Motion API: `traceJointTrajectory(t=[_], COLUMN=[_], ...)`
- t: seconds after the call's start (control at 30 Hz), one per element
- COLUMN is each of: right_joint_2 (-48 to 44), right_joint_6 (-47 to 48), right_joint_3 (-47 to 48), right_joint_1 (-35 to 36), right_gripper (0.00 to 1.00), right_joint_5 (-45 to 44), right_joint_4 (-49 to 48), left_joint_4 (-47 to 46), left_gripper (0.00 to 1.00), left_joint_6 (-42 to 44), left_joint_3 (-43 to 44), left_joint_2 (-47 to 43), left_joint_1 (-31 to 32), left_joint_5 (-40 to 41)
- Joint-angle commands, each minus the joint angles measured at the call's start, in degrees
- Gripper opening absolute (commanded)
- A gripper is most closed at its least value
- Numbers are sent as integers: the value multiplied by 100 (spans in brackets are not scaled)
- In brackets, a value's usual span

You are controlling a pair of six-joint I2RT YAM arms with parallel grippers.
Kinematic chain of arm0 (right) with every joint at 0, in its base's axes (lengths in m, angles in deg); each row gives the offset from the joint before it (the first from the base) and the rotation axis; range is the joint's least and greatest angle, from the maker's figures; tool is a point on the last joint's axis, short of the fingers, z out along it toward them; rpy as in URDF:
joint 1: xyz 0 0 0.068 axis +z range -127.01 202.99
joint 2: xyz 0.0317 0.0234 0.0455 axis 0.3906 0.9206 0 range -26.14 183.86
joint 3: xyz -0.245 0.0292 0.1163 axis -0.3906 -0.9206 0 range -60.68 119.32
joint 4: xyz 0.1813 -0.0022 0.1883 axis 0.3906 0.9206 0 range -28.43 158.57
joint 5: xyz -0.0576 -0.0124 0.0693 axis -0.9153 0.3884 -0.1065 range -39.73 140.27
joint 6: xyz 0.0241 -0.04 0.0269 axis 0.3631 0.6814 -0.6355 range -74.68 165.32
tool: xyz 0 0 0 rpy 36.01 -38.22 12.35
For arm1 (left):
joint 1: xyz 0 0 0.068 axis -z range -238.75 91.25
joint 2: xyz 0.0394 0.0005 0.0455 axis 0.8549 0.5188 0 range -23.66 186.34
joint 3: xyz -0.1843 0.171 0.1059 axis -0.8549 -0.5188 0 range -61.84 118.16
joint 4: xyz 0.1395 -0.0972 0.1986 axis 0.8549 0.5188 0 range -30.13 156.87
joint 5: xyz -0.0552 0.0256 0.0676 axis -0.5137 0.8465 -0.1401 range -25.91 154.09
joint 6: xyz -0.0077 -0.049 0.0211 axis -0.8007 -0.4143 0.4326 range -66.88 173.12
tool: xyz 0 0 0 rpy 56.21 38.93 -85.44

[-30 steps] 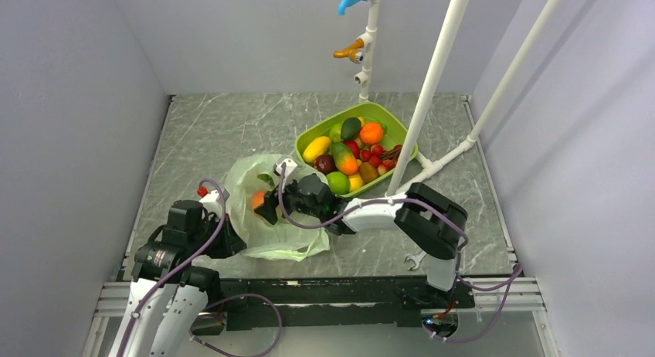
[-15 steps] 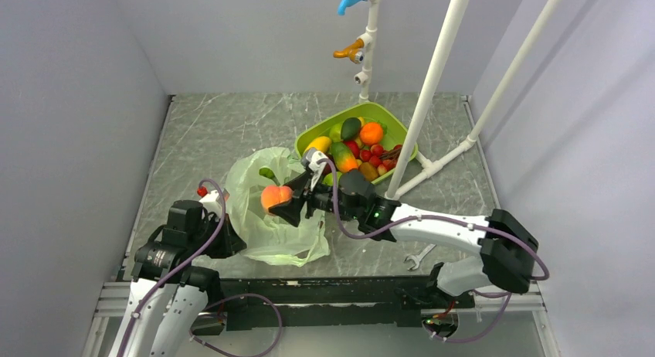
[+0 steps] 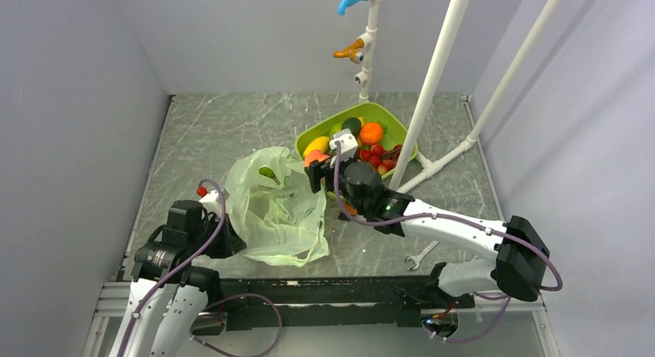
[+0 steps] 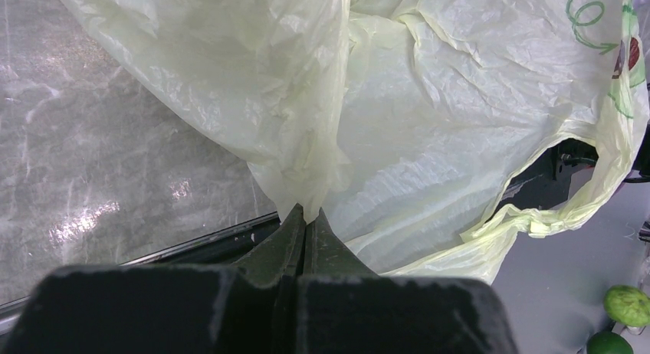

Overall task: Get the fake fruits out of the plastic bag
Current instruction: Place the fake fruit in the bin.

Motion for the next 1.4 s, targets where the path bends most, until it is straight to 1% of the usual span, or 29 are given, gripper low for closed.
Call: traceJointTrajectory(t=[0.0,0.1,0.2,0.23,0.47,0.57,0.67,0.8,0.93,1.1,1.23,1.37], right_joint_2=[-14,184,598,787,2407,2802,2888,2786,2842,2732,2611,2499], right_joint_6=[-245,-447,-519,-515,-263,-254,-448,-783,-1128,-1074,-930,-1003], right_joint_3=[458,606,854,999,2556,2883,2876,2609,2582,2425,2283,2234], right_joint_1=[-495,-876,-1143,-1180,-1336,-1394,-1539,-1900,-2178,-2193,-2199,-2192], right_gripper=[0,0,0,0,0,0,5,11,17,30,49,73], right_joint_5=[-1033,-1113,-1246,-1382,-2718,-2931,-2791,-2046,-1365,-949,-934,-905], right_joint_4=[456,606,627,688,1950,2177,2287,2256,2503,2513,2462,2528], left_joint_4=[-129,-129,-137,-137,-129,-145,-146,-147,-149,-146,-146,-146], left_gripper=[0,0,0,0,0,0,0,0,0,0,0,0], left_joint_6=[80,79,93,90,61,109,117,76,119,81,75,127], left_joint_3=[-10,-10,-11,-10,-10,-17,-19,-18,-19,-19,-17,-18], left_joint_2=[9,-15,-12,6,-54,38,51,-95,10,-82,-59,86], left_joint_1=[-41,-45,-41,-41,-58,-59,-59,-59,-59,-60,-59,-68], left_joint_5=[-115,-115,-134,-133,-87,-167,-188,-134,-199,-139,-117,-204])
